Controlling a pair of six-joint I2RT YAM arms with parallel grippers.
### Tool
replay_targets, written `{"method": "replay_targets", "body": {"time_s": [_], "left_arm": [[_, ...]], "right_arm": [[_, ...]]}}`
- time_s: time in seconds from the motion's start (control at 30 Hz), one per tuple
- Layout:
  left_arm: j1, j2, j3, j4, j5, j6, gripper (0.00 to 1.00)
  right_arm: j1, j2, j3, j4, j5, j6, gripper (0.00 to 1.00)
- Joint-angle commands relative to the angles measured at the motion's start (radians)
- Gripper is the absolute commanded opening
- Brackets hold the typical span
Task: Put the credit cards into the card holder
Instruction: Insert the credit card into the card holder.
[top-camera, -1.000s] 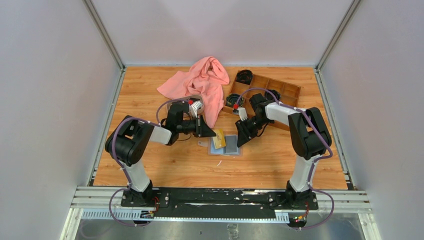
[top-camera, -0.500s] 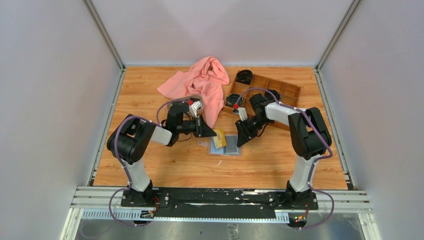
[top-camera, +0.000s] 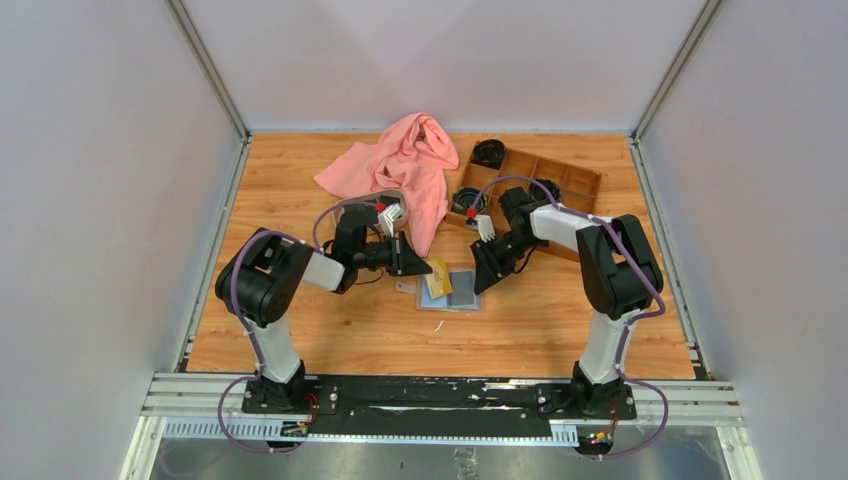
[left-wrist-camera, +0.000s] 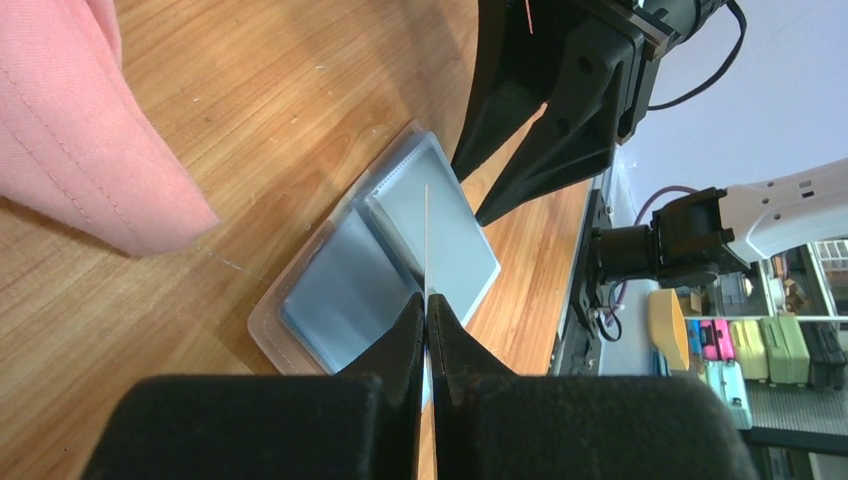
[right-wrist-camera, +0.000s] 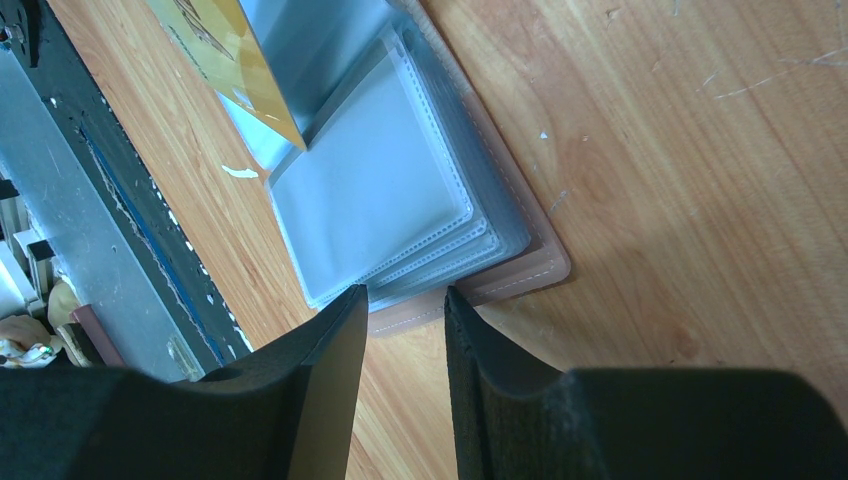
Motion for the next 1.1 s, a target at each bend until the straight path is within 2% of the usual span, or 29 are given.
{"method": "replay_targets", "body": {"time_s": [0.0,1.07], "left_arm": [[0.007,0.011,-0.014,-0.022,-0.007,0.03,0.0],[0.011,-0.002,-0.02,-0.106,-0.045,0.043,0.0]], "right_arm": [[0.015,0.028,0.009,0.01,0.049,-0.013,0.39],[0.023,0.025,0.01,0.012,0.051,-0.01,0.39]]}}
